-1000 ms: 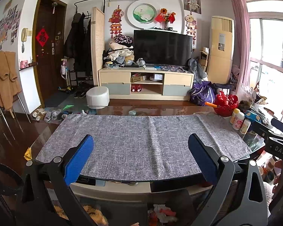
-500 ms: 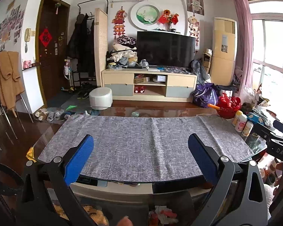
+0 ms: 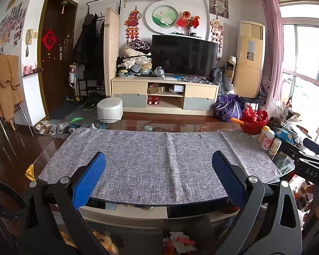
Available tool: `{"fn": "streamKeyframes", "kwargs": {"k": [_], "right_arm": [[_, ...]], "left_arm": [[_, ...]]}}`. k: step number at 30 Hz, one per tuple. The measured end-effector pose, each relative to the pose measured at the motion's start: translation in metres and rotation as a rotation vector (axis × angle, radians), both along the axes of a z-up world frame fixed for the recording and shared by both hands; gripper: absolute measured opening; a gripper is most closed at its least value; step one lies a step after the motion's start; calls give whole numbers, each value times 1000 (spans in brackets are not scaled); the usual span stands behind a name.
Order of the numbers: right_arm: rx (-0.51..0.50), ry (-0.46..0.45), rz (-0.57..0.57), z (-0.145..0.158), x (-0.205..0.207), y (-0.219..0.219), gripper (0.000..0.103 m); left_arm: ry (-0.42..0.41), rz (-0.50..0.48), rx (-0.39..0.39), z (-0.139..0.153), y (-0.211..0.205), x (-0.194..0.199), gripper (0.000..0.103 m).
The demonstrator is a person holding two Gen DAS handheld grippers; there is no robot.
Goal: Collect trash
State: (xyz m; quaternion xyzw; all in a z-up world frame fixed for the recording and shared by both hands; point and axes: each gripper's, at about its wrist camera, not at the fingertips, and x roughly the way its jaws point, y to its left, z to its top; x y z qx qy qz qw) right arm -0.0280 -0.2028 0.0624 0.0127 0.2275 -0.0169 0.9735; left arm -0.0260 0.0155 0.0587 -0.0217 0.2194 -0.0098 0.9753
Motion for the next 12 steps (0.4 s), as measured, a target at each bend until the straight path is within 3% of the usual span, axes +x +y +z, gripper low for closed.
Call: {"fn": "streamKeyframes", "kwargs": {"k": [12], "right_arm": [[0, 1, -1, 0, 0, 0, 100]], "left_arm": [[18, 7, 19, 0, 3, 1, 95]]}}
